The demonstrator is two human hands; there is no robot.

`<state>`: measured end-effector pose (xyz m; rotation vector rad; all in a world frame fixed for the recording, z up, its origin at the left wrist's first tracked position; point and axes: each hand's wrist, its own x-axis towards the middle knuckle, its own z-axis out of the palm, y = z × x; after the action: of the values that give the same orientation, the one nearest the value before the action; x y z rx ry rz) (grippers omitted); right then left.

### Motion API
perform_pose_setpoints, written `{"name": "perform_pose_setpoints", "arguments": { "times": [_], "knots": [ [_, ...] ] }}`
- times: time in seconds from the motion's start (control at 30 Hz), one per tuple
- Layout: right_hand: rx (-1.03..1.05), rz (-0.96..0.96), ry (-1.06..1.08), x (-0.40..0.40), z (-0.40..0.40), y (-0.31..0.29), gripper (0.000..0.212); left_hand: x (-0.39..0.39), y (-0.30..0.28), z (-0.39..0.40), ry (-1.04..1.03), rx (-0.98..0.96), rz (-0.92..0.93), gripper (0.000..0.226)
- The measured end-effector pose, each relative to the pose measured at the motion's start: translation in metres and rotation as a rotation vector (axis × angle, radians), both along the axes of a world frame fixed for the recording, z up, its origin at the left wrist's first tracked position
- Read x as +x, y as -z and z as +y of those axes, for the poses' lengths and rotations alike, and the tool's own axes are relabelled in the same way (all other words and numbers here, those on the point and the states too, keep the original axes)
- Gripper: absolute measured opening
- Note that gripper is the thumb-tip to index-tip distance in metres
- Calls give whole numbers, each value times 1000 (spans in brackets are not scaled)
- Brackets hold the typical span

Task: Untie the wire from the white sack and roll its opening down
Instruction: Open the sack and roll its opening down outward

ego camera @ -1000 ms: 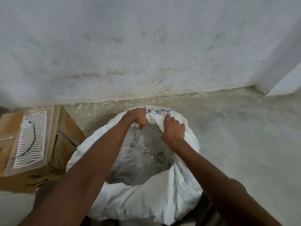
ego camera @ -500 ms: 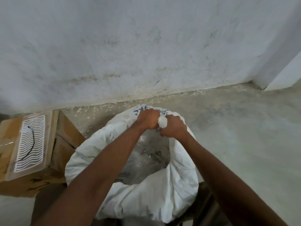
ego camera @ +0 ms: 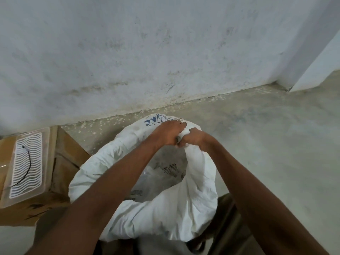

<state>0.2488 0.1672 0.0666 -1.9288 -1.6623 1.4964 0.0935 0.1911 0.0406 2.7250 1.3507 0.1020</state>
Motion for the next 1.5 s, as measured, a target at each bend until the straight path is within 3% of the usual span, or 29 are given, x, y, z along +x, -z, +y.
{"name": "perform_pose_setpoints", "arguments": {
  "times": [0.1,0.17,0.23,0.33,0.37,0.4,0.47,0.53,0.6,0.67,0.73,0.8,0.93,1.03,1.13,1.27,1.3,1.37,1.43,1.5],
  "knots": [
    [226,-127,2,-2,-23,10,65,-1,-8,13,-58,-86,146,15],
    [318,-320,24,-4,-45,21,76,0,-10,20,-94,-138,191,22],
    [312,-385,82,-7,-61,33,62,5,-13,23,-105,-224,229,23],
    [204,-231,87,-2,-60,30,37,10,-18,24,-105,-347,211,10],
    [142,-124,88,2,-55,25,29,9,-18,20,-90,-312,200,18],
    [66,-23,89,7,-49,18,26,8,-14,16,-35,-214,201,41],
    [-66,132,106,17,-40,8,33,5,-3,5,84,13,207,72],
    [-118,202,74,23,-36,0,54,6,5,-2,116,3,111,60],
    [-75,215,90,18,-44,4,52,6,-2,0,99,-146,67,30],
    [112,63,85,7,-59,17,62,6,-8,6,54,-222,114,33],
    [426,-399,36,-5,-86,37,90,8,-10,9,-7,-188,164,32],
    [582,-639,118,-10,-113,56,95,14,-15,10,9,-194,145,35],
    [313,-230,334,-8,-131,56,51,8,-24,-2,24,-176,81,11],
    [238,-106,378,-4,-120,44,35,-1,-11,-24,177,-63,-84,68],
    [142,53,359,-4,-111,19,41,-1,-5,-48,286,6,-25,82],
    [-68,262,275,2,-105,1,63,11,-23,-57,184,-19,50,38],
    [-89,292,296,3,-107,2,72,17,-35,-60,141,-71,90,24],
    [-29,336,401,3,-119,4,70,27,-50,-61,89,-153,188,5],
    [200,132,416,1,-136,4,72,32,-58,-60,56,-172,310,18],
    [307,-236,366,-3,-155,8,87,35,-63,-59,21,-202,370,17]
  ]
}}
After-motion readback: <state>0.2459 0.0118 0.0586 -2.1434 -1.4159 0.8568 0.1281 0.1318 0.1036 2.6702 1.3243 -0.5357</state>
